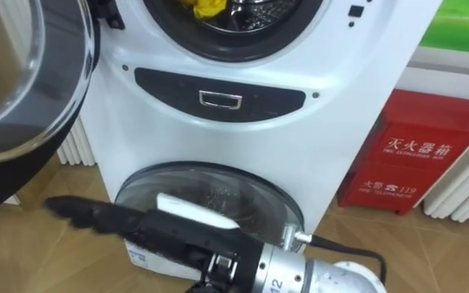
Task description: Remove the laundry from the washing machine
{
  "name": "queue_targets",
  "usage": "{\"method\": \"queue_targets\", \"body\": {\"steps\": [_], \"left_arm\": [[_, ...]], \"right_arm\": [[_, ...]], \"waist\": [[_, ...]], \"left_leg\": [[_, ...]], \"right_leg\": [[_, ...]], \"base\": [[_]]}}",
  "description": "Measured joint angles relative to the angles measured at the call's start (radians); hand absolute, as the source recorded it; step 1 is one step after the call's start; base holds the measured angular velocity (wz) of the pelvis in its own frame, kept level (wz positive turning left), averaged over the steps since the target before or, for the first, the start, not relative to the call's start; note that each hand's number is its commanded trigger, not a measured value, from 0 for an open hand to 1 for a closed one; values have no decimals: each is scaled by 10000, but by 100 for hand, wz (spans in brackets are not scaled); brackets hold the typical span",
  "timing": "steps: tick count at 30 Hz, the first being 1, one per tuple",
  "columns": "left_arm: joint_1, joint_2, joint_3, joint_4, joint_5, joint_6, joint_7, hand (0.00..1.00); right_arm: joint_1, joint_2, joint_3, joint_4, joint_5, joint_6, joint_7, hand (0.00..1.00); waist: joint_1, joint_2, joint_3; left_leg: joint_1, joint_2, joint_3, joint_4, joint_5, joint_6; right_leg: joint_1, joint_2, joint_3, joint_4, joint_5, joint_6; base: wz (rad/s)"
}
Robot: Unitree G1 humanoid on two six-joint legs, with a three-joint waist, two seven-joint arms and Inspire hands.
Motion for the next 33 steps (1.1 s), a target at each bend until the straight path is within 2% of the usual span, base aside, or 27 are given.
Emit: {"method": "queue_targets", "body": {"steps": [3,8,12,15,23,26,31,33], "left_arm": [[119,-100,-22,5,-2,-1,260,0],[267,-271,74,50,-2,9,601,0],[302,-547,159,41,20,62,761,0],[352,-563,226,9,122,116,764,0],[582,-564,339,-18,132,244,764,0],[559,-565,347,-13,132,324,769,0],[513,-570,360,-8,124,491,779,0],[527,-569,358,20,114,611,803,0]], "right_arm": [[45,-10,-490,36,-562,0,-857,0],[233,69,-992,453,-710,-3,-2456,0],[151,568,-1396,491,-656,8,-3301,0],[-222,750,-1528,490,-232,64,-3679,0],[-1159,923,-1466,565,1659,60,-4784,0],[-1418,1016,-1329,968,1705,61,-5084,0],[-1626,1143,-1098,1267,1703,115,-5294,0],[-1964,1151,-1098,1488,1748,115,-5379,0]], "waist": [[-266,86,-34],[-328,243,-33],[-321,359,-83],[-283,390,-91],[-84,385,-92],[55,392,-89],[71,423,-68],[86,429,-63]], "left_leg": [[14,-7,18,3,-3,6],[242,-1,41,-5,-4,7],[188,2,17,-10,-4,7],[178,9,10,-9,-4,7],[191,5,-72,-13,-5,7],[203,11,-72,-11,-5,7],[180,6,-113,21,-5,8],[90,15,-111,279,-55,32]], "right_leg": [[25,-11,-12,-7,5,9],[244,-10,3,-14,6,10],[178,-9,-16,-3,4,9],[152,-5,-4,0,2,7],[166,-10,-110,-6,2,7],[180,-5,-112,-4,2,7],[188,-6,-126,-3,1,6],[195,-7,-118,37,-22,-20]], "base": [[-1],[-4],[0],[0],[3],[0],[2],[0]]}}
